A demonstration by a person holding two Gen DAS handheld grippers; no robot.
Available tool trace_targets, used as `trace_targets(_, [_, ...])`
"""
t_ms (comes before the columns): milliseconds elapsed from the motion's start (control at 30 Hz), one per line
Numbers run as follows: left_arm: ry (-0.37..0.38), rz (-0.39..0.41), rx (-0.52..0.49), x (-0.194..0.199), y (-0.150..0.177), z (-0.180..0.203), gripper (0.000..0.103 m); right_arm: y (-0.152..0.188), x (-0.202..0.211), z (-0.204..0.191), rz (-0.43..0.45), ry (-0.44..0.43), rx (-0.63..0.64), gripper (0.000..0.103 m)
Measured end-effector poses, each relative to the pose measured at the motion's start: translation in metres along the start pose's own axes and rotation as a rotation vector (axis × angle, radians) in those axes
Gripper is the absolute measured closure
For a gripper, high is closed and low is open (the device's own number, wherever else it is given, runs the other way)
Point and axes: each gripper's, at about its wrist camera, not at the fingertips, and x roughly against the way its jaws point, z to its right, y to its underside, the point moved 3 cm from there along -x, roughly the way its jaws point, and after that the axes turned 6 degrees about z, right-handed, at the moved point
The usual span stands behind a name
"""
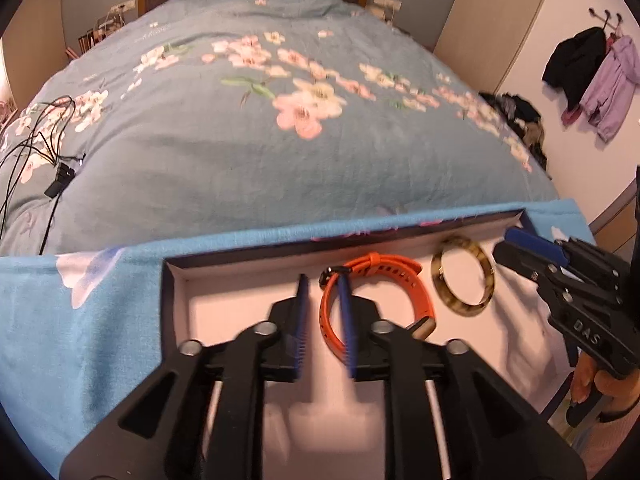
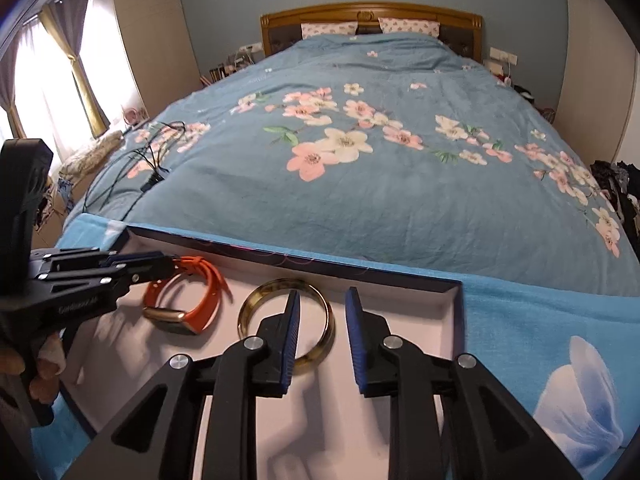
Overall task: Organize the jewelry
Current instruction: 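Carry the watch band and bangle into the box lid and open both tools, then grasp the clear crystal bead bracelet with the right tool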
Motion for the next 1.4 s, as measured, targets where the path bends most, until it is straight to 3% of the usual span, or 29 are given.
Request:
trace_targets(267, [0.002,0.218,-0.022,0.086,0.021,0.007,0.059,0.024,0.09,-0.006,0.153,-0.101,0.067,0.061])
trace_targets(433, [0.028,0.272,-0.065,0.137,0.062,0.016,0.055,0.067,0.139,-0.017,0.161,-0.18,0.126,0.061])
trace_targets(633, [0.051,0.283,-0.107,0.175,0.123,0.023,0.053,0.127,0.159,-0.038,0.086,-0.197,0.218,0.061])
trace_targets(800, [0.066,0.265,-0.12,0.189,0.164,0.031,0.052,0.155,0.158,-0.047,0.04,-0.196,0.243,0.061])
trace_targets(1000, [0.076,0.236,-0.103,0.193,0.195,0.034,0.049,0.167,0.156,-0.053,0.032,-0.177,0.252,0.067])
trace_targets(1067, [0.084,0.225,-0.092,0.189,0.195,0.031,0.049,0.168,0.157,-0.054,0.032,-0.18,0.253,0.073])
trace_targets(1400, [0.094,0.193,-0.086,0.186,0.216,0.036,0.049,0.173,0.151,-0.056,0.0,-0.167,0.252,0.086])
